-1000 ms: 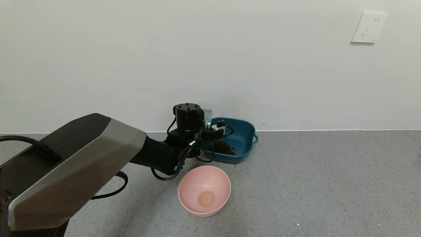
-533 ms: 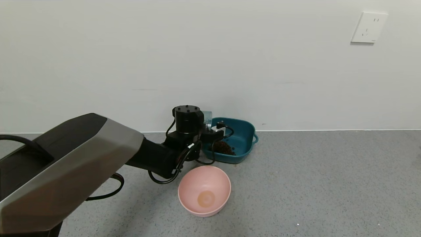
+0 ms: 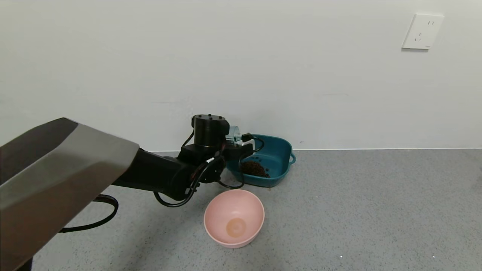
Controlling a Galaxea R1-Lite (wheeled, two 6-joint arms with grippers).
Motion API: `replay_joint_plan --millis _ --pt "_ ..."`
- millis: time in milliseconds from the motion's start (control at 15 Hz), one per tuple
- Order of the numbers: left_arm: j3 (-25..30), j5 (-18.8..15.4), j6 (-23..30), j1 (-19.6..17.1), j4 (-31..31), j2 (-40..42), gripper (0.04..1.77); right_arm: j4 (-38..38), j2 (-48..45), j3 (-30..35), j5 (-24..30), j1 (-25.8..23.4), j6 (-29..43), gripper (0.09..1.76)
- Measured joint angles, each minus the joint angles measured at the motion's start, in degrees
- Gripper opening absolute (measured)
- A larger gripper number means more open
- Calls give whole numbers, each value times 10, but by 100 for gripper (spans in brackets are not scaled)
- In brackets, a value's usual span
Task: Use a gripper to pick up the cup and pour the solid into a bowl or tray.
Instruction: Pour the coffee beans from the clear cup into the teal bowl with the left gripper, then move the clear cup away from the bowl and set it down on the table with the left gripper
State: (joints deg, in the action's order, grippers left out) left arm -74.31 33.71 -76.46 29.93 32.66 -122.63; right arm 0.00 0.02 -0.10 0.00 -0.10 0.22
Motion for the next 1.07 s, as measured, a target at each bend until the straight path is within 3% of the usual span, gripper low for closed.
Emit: replay_joint_plan --millis 200,400,733,1067 --pt "-11 -7 52 4 -54 31 127 0 0 0 0 0 0 171" --pt "-21 -37 136 1 -133 62 127 0 0 0 0 0 0 171" --pt "-30 -112 358 -4 -290 115 127 0 0 0 0 0 0 171" --pt "-25 -215 511 -23 -319 179 127 0 0 0 0 0 0 171"
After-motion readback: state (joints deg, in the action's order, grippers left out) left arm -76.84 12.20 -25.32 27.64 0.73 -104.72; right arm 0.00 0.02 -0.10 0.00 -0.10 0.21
